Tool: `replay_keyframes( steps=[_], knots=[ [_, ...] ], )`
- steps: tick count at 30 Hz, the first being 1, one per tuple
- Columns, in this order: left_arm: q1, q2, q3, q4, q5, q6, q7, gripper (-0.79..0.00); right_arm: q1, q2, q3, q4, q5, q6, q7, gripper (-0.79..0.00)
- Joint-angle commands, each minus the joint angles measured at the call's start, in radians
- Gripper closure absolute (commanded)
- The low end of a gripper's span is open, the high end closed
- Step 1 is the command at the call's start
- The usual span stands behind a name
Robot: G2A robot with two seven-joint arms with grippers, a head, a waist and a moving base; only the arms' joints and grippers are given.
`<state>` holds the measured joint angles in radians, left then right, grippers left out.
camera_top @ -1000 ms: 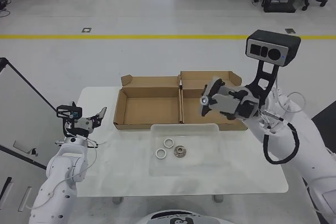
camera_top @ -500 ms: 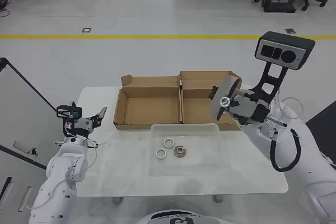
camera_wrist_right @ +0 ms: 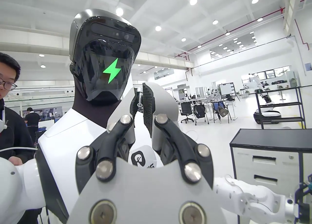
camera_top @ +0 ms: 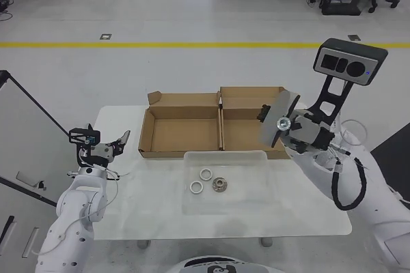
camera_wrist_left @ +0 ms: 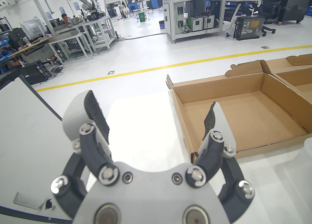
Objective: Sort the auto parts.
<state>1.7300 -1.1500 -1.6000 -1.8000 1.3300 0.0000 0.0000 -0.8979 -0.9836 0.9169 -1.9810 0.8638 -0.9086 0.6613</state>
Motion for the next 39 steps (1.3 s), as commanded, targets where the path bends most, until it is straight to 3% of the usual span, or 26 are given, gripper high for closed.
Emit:
replay_keyframes(
  steps=[1,21,29,39],
  knots=[
    [0.000,0.000,0.000,0.000,0.000,0.000,0.000,-0.785,0.000,0.000,0.000,0.000,0.000,0.000,0.000,0.000],
    [0.000,0.000,0.000,0.000,0.000,0.000,0.000,-0.785,-0.007,0.000,0.007,0.001,-0.012,0.016,-0.010,0.000],
    [0.000,0.000,0.000,0.000,0.000,0.000,0.000,-0.785,-0.066,0.020,0.161,0.066,-0.105,0.138,0.037,0.000],
    [0.000,0.000,0.000,0.000,0.000,0.000,0.000,-0.785,-0.103,0.060,0.393,0.176,-0.194,0.280,0.242,0.000]
  ],
)
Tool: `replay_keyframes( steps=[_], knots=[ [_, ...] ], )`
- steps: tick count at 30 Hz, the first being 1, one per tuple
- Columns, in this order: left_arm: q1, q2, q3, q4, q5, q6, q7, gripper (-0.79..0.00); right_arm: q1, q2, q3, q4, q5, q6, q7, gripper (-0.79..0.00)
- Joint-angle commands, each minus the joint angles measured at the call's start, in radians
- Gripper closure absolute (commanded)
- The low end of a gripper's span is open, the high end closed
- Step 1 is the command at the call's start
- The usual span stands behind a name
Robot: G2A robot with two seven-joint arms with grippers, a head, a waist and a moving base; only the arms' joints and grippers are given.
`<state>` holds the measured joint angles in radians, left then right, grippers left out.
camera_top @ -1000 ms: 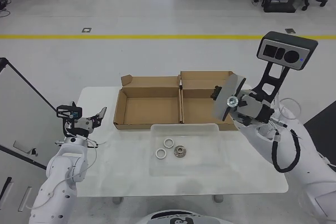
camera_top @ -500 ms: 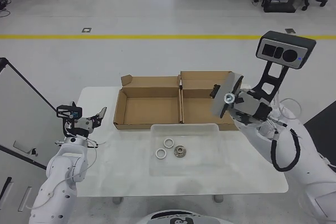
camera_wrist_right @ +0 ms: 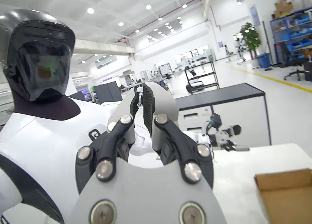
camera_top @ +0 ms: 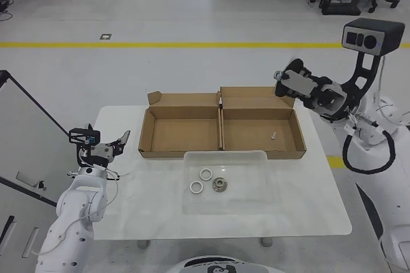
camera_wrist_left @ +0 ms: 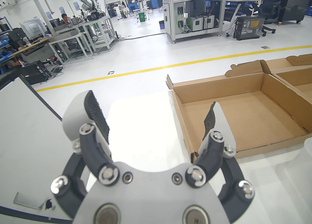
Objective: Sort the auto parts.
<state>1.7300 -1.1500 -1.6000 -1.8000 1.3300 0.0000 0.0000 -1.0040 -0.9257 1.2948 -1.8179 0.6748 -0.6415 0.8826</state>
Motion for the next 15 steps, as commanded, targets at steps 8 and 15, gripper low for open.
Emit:
replay_keyframes(
  steps=[8,15],
  knots=[
    [0.000,0.000,0.000,0.000,0.000,0.000,0.000,-0.785,0.129,0.003,0.013,0.142,-0.097,0.066,0.164,0.000],
    [0.000,0.000,0.000,0.000,0.000,0.000,0.000,-0.785,0.307,-0.027,-0.126,0.289,-0.190,0.052,0.220,0.000]
  ],
)
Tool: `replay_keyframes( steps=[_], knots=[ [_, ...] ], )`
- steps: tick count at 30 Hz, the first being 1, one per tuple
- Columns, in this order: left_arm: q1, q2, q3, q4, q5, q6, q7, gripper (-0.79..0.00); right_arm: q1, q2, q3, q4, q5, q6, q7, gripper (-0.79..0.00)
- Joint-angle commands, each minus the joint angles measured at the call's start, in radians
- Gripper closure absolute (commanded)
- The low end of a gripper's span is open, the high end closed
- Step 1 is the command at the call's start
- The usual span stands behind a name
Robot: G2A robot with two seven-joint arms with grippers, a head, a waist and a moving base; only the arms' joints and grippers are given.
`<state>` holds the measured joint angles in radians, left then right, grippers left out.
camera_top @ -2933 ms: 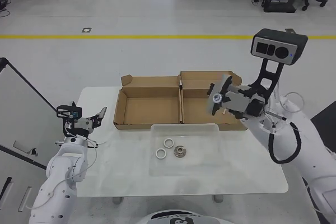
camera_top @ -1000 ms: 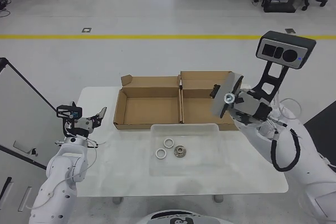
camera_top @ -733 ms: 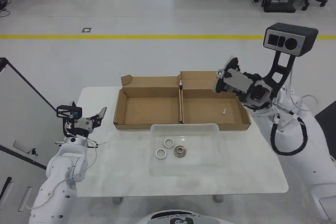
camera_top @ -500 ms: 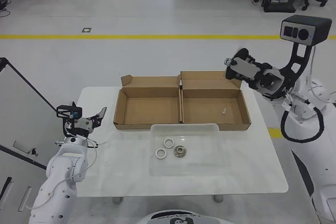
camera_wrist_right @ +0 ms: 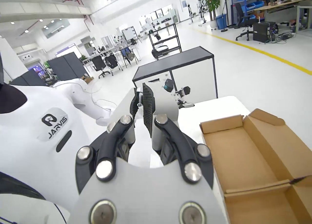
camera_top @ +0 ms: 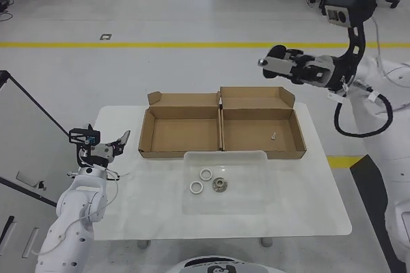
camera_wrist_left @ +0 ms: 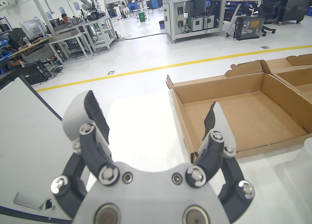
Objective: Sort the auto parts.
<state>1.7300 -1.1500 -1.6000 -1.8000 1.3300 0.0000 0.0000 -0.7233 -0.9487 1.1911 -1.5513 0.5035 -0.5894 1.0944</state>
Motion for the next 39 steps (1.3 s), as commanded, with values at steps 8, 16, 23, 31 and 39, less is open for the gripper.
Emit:
replay_keyframes(
  steps=[8,16,23,31,39],
  knots=[
    [0.000,0.000,0.000,0.000,0.000,0.000,0.000,-0.785,0.147,-0.026,-0.148,0.146,-0.320,0.000,0.068,0.000],
    [0.000,0.000,0.000,0.000,0.000,0.000,0.000,-0.785,0.154,-0.019,-0.181,0.170,-0.559,0.016,0.089,0.000],
    [0.000,0.000,0.000,0.000,0.000,0.000,0.000,-0.785,0.136,-0.002,-0.190,0.154,-0.758,0.048,0.141,0.000],
    [0.000,0.000,0.000,0.000,0.000,0.000,0.000,-0.785,0.180,0.001,-0.252,0.175,-0.870,0.040,0.176,0.000],
    [0.000,0.000,0.000,0.000,0.000,0.000,0.000,-0.785,0.312,-0.015,-0.398,0.234,-0.875,0.017,0.153,0.000]
  ],
)
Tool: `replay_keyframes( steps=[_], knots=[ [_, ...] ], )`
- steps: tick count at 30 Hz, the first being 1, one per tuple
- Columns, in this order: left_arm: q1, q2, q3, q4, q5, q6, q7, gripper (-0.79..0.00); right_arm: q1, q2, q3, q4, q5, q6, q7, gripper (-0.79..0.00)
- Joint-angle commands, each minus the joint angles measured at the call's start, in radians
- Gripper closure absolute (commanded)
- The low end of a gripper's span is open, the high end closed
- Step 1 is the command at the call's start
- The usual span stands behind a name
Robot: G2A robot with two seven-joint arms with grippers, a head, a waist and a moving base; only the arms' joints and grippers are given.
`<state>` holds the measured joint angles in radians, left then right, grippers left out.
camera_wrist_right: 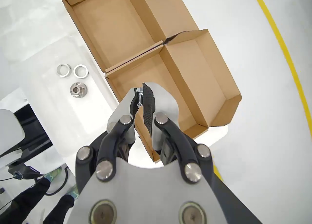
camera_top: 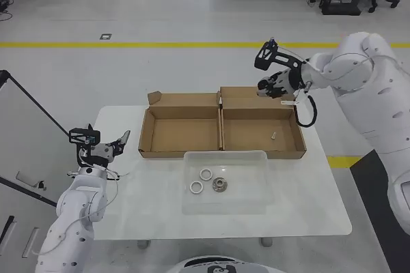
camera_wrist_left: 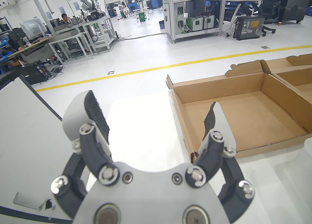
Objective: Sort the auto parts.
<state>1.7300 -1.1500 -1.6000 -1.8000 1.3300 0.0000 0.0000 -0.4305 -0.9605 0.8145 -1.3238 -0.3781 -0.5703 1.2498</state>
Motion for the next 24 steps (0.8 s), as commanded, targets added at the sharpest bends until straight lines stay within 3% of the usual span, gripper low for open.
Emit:
replay_keyframes(
  steps=[1,9,24],
  knots=[
    [0.000,0.000,0.000,0.000,0.000,0.000,0.000,-0.785,0.039,-0.008,-0.045,0.014,0.006,-0.004,-0.004,0.000],
    [0.000,0.000,0.000,0.000,0.000,0.000,0.000,-0.785,0.159,-0.048,-0.251,0.108,-0.024,-0.018,-0.018,0.000],
    [0.000,0.000,0.000,0.000,0.000,0.000,0.000,-0.785,0.258,-0.132,-0.561,0.328,-0.058,-0.036,-0.036,0.000]
  ],
)
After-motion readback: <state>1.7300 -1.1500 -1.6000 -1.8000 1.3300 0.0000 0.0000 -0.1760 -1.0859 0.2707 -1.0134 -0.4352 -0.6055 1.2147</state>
